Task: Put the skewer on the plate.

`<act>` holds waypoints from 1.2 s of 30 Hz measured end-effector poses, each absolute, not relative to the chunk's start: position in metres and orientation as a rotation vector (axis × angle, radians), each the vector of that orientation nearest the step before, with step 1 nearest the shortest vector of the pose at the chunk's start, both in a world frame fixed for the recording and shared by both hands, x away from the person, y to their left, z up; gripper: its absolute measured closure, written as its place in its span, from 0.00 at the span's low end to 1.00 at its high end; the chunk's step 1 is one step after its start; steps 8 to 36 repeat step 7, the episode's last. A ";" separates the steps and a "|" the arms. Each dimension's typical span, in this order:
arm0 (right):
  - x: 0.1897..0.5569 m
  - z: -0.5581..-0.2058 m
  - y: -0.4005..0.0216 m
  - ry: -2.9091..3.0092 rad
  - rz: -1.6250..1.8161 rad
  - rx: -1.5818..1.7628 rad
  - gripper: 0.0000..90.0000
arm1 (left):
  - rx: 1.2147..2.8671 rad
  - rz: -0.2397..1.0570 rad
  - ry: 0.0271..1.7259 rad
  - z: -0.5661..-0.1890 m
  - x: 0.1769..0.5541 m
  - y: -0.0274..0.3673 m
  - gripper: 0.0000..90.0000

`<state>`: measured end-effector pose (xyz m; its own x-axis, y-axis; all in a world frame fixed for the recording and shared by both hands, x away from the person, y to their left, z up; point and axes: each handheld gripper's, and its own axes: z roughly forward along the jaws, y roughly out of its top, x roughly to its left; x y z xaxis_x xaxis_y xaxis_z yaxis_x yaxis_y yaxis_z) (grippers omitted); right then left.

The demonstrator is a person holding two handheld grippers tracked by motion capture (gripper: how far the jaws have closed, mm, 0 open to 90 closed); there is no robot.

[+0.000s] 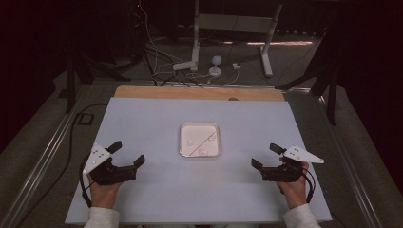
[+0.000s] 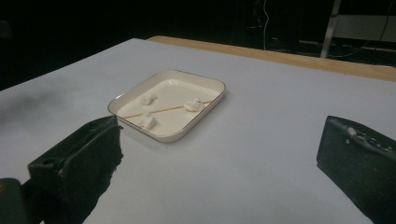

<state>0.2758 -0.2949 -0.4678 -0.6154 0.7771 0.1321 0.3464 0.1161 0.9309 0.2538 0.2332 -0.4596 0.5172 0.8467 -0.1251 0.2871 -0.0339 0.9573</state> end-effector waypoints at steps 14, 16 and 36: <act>0.277 -0.472 -0.297 2.020 1.508 1.094 0.00 | 1.587 0.594 1.007 -0.462 0.255 0.234 0.01; 0.277 -0.472 -0.297 2.020 1.508 1.094 0.00 | 1.587 0.594 1.007 -0.462 0.255 0.234 0.01; 0.277 -0.472 -0.297 2.020 1.508 1.094 0.00 | 1.587 0.594 1.007 -0.462 0.255 0.234 0.01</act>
